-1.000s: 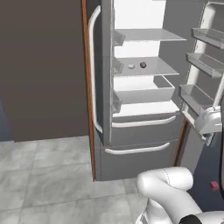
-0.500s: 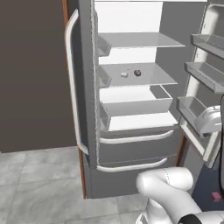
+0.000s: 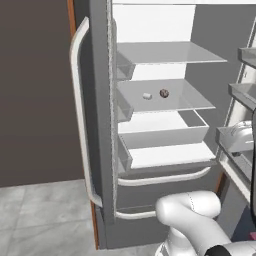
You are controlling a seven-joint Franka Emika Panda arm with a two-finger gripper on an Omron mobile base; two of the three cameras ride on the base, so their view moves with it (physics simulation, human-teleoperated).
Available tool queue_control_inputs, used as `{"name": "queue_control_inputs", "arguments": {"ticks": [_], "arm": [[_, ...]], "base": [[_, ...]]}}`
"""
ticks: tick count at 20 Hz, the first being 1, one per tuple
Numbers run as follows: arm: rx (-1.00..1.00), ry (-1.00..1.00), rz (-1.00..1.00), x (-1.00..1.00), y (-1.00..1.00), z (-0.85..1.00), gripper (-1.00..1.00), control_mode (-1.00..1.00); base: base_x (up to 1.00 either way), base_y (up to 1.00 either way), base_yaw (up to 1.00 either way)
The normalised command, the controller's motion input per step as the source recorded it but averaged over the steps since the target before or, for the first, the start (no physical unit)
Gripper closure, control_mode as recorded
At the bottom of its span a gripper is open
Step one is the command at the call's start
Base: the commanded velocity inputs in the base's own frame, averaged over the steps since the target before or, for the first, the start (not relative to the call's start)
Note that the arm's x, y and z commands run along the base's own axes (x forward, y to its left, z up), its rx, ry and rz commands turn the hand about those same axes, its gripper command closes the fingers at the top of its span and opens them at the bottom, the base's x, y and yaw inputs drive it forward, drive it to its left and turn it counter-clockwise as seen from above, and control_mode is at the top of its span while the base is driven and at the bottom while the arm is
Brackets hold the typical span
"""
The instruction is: Pick the egg and butter from the fridge and place them by the bowl for mixing.
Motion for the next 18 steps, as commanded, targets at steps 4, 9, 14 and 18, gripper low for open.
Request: {"name": "queue_control_inputs", "arguments": {"ticks": [4, 9, 14, 18], "arm": [[0.0, 0.0, 0.0, 0.0, 0.0, 0.0, -1.0, 1.0], [0.0, 0.0, 0.0, 0.0, 0.0, 0.0, -1.0, 1.0], [0.0, 0.0, 0.0, 0.0, 0.0, 0.0, -1.0, 1.0], [0.0, 0.0, 0.0, 0.0, 0.0, 0.0, -1.0, 1.0]], "base": [[0.66, -0.02, 0.0], [0.63, -0.02, -0.02], [0.54, -0.1, -0.14], [0.4, -0.11, -0.13]]}}
